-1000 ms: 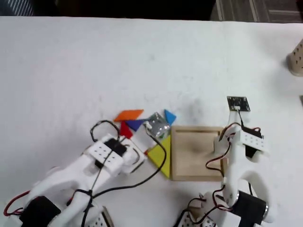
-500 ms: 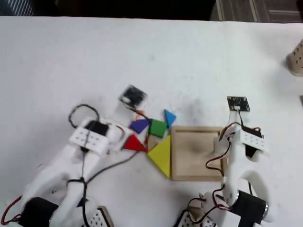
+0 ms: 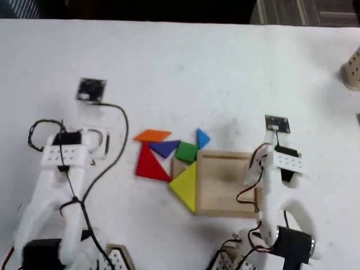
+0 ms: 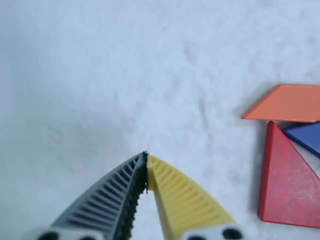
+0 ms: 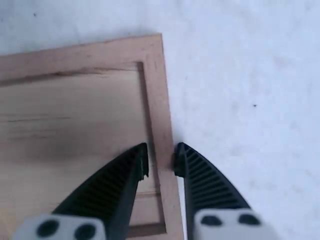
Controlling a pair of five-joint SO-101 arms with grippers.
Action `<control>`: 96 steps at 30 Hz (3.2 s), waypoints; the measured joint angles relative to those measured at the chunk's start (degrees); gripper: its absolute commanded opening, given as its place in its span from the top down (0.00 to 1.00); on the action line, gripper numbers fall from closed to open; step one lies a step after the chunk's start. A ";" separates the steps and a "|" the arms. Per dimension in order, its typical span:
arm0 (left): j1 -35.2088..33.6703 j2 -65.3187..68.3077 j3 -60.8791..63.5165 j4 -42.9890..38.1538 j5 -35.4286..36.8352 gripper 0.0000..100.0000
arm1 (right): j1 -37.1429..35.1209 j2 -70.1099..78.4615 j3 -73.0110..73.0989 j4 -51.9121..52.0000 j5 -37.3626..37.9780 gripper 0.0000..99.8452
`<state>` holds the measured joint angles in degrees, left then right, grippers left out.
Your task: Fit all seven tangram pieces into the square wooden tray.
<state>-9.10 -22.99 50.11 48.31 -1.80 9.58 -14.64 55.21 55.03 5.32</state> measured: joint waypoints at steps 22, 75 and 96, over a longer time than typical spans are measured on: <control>-0.18 0.00 0.00 0.00 0.70 0.98 | -24.35 0.44 -2.29 -1.23 -12.22 0.89; 46.07 -12.66 21.54 11.34 -24.18 0.98 | -7.74 11.43 -13.10 4.92 -5.71 0.86; 32.35 13.54 4.13 5.54 -16.62 0.98 | -7.47 11.78 -13.10 4.84 -5.71 0.86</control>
<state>23.25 -9.45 54.24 53.85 -18.42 2.11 -2.86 42.11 59.87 -0.40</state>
